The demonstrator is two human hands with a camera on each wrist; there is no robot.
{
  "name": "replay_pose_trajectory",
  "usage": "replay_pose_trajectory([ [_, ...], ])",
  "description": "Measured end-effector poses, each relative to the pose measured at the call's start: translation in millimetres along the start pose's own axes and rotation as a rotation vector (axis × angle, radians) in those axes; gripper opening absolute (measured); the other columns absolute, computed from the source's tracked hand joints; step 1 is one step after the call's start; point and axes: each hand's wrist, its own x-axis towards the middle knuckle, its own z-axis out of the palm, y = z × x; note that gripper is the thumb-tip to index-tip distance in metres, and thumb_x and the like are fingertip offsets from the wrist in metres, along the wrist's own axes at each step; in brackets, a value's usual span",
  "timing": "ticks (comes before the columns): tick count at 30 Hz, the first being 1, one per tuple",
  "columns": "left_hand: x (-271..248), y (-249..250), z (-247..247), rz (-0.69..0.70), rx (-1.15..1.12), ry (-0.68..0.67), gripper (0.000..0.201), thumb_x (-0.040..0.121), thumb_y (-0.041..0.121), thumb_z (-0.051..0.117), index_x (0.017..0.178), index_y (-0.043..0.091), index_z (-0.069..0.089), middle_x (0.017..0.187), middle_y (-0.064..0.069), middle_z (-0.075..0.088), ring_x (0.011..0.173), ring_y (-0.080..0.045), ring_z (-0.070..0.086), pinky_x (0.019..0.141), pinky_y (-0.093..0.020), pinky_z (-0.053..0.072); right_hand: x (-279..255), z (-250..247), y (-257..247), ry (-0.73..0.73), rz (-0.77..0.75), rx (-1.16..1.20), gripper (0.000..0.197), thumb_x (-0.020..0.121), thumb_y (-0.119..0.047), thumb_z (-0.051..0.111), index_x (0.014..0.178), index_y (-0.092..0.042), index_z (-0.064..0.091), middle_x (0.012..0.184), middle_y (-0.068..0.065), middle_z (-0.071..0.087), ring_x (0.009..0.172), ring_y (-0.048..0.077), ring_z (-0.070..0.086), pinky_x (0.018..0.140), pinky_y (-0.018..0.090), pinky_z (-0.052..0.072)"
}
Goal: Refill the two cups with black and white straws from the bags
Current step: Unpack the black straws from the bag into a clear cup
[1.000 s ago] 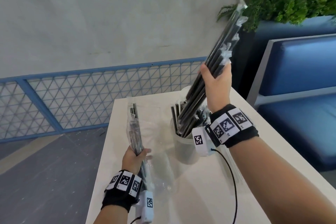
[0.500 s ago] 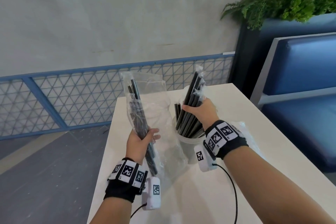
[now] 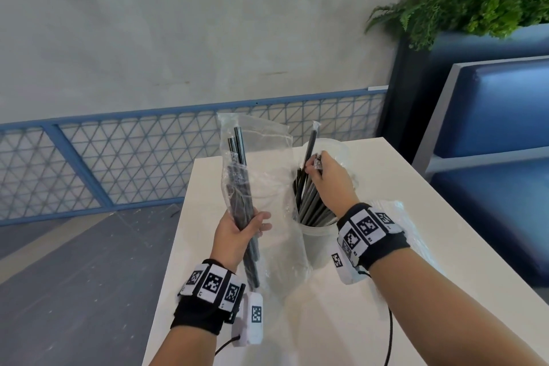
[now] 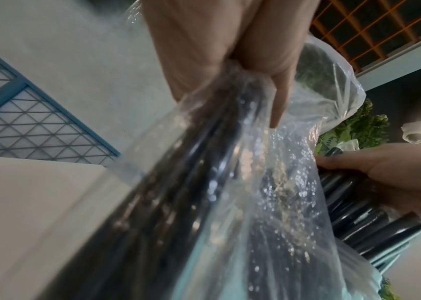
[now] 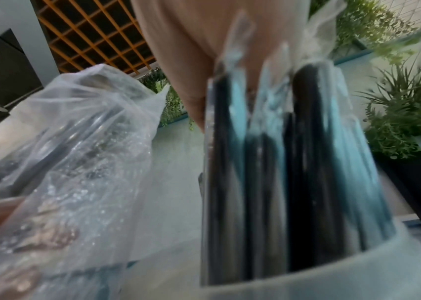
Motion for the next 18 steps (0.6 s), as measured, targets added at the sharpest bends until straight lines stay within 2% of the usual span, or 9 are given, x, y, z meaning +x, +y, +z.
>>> replay_pose_trajectory([
  [2,-0.4,0.8,-0.5,-0.004,0.004,-0.006,0.021,0.088,0.002,0.058,0.103,-0.010,0.052,0.082,-0.001,0.073,0.069,-0.018,0.072,0.063,-0.022,0.052,-3.5,-1.5,-2.4,0.014,-0.014,-0.007,0.023,0.091,-0.017,0.054,0.109,-0.004,0.050,0.116,0.012,0.059,0.105,0.030,0.056,0.091,0.039,0.044],
  [3,-1.2,2.2,-0.7,-0.006,0.010,-0.012,0.018,0.087,0.003,0.059,0.101,-0.007,0.053,0.085,-0.003,0.073,0.071,-0.018,0.072,0.064,-0.023,0.052,-7.3,-3.2,-4.7,0.101,-0.063,0.009,0.029,0.088,-0.015,0.058,0.114,-0.005,0.049,0.119,0.011,0.055,0.108,0.027,0.053,0.093,0.034,0.042],
  [5,-2.1,4.1,-2.2,-0.008,0.027,-0.032,0.011,0.086,0.004,0.061,0.096,0.001,0.057,0.090,-0.006,0.072,0.074,-0.018,0.072,0.066,-0.023,0.053,-20.9,-10.8,-19.7,0.395,-0.276,0.078,0.032,0.086,-0.012,0.061,0.116,-0.005,0.052,0.115,0.009,0.054,0.105,0.018,0.050,0.092,0.022,0.038],
  [6,-2.3,4.2,-3.3,-0.005,0.045,-0.046,0.011,0.085,0.004,0.062,0.095,0.003,0.059,0.092,-0.006,0.073,0.075,-0.019,0.072,0.067,-0.024,0.053,-28.0,-15.4,-31.3,0.482,-0.389,0.130,0.025,0.087,-0.010,0.059,0.111,-0.005,0.055,0.108,0.007,0.056,0.099,0.014,0.051,0.089,0.018,0.039],
  [7,-2.1,4.3,-3.8,-0.004,0.075,-0.062,0.011,0.084,0.004,0.063,0.095,0.006,0.061,0.092,-0.004,0.074,0.077,-0.019,0.072,0.067,-0.024,0.052,-32.1,-18.9,-42.0,0.470,-0.478,0.170,0.018,0.088,-0.008,0.056,0.105,-0.005,0.059,0.101,0.005,0.059,0.092,0.010,0.053,0.085,0.014,0.041],
  [10,-4.4,4.5,-3.2,0.023,0.152,-0.117,0.013,0.082,0.004,0.066,0.090,0.015,0.066,0.088,0.004,0.075,0.078,-0.018,0.072,0.068,-0.022,0.053,-33.6,-22.5,-66.0,0.101,-0.469,0.116,0.014,0.089,-0.008,0.056,0.100,-0.007,0.066,0.092,0.005,0.070,0.082,0.012,0.062,0.080,0.020,0.051],
  [13,-7.1,6.9,-2.0,0.038,0.183,-0.154,0.020,0.079,0.010,0.069,0.099,0.009,0.065,0.093,0.003,0.075,0.083,-0.019,0.072,0.072,-0.026,0.053,-30.9,-18.1,-72.1,-0.325,-0.353,-0.074,0.024,0.085,-0.020,0.066,0.104,-0.006,0.065,0.098,0.007,0.071,0.083,0.013,0.063,0.080,0.017,0.049],
  [15,-9.3,10.2,-2.3,0.049,0.210,-0.190,0.038,0.073,0.020,0.073,0.107,0.010,0.060,0.098,0.000,0.074,0.089,-0.018,0.071,0.078,-0.029,0.052,-30.9,-12.2,-68.6,-0.441,-0.331,-0.046,0.035,0.078,-0.026,0.073,0.105,-0.008,0.064,0.099,0.005,0.070,0.086,0.016,0.065,0.081,0.025,0.052],
  [18,-11.7,16.0,-3.0,0.094,0.371,-0.208,0.041,0.072,0.016,0.078,0.101,0.030,0.052,0.087,0.007,0.068,0.082,-0.007,0.066,0.081,-0.023,0.049,-34.6,-1.6,-60.5,-0.448,-0.252,0.205,0.042,0.070,-0.022,0.080,0.104,-0.004,0.063,0.101,0.011,0.070,0.091,0.022,0.066,0.085,0.036,0.053],
])
